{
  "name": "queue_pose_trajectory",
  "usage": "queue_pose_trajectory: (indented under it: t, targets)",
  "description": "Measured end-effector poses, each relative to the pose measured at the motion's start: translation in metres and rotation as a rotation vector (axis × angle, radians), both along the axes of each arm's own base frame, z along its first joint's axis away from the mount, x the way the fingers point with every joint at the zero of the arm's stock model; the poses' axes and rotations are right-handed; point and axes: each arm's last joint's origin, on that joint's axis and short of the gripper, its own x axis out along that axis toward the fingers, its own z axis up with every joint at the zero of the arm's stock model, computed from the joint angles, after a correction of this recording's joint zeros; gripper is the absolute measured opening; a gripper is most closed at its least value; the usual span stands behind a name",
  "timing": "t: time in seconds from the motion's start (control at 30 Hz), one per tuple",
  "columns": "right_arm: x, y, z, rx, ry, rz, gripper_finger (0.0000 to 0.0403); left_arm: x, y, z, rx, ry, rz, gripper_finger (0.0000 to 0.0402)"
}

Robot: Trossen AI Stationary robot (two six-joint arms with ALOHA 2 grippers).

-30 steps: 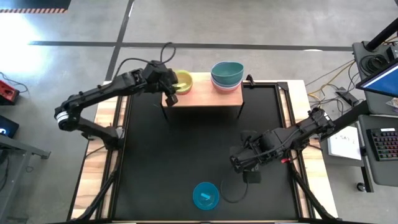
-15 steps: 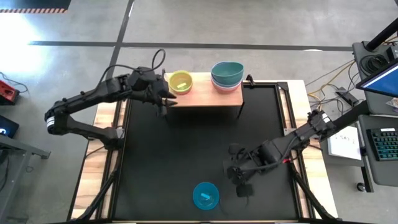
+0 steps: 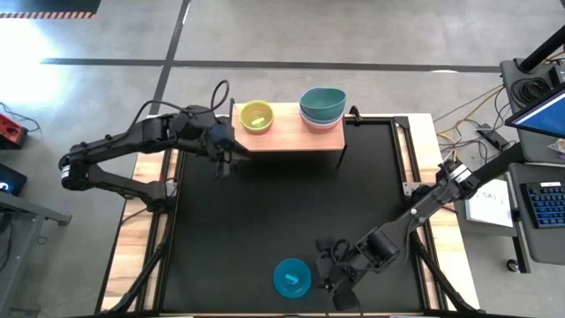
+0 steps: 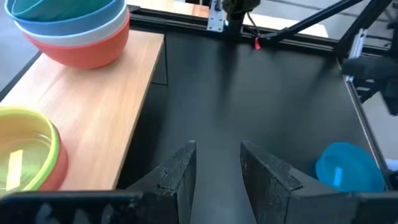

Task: Place and stack bowls onto a shelf
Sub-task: Stack the blue bowl on top of the yellow bowl

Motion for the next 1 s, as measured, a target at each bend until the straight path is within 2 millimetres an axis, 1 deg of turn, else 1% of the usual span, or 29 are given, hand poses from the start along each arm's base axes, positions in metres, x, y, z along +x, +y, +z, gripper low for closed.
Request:
queue_pose_trajectory:
  t: [0.2,0.33,0.53,0.73,0.8,0.9,1.0]
  targets:
    - [-0.001,-0.001,-0.026,-0.009,-0.032,-0.006,0.0127,-0.003,-0.007,0.003,-0.025,-0.019,-0.059,0.0107]
    - [-0.003,-0.003,-0.04,-0.008,-0.048,-0.016,0.0127,-0.005,-0.008,0.004,-0.028,-0.022,-0.065,0.0107]
    - [-0.001,-0.001,-0.056,0.014,-0.112,0.003,0.0127,-0.005,-0.008,0.004,-0.027,-0.02,-0.066,0.0107]
    - [0.006,0.004,-0.085,-0.077,-0.084,0.082,0.0127,-0.004,-0.008,0.003,-0.026,-0.02,-0.067,0.0107]
    - [0.009,0.007,-0.087,-0.099,-0.094,0.107,0.0127,-0.004,-0.008,0.003,-0.026,-0.02,-0.067,0.0107]
    - [0.014,0.01,-0.082,-0.116,-0.133,0.144,0.0127,-0.004,-0.008,0.003,-0.026,-0.02,-0.067,0.0107]
    - [0.015,0.011,-0.089,-0.144,-0.112,0.18,0.0127,-0.004,-0.008,0.003,-0.027,-0.02,-0.065,0.0107]
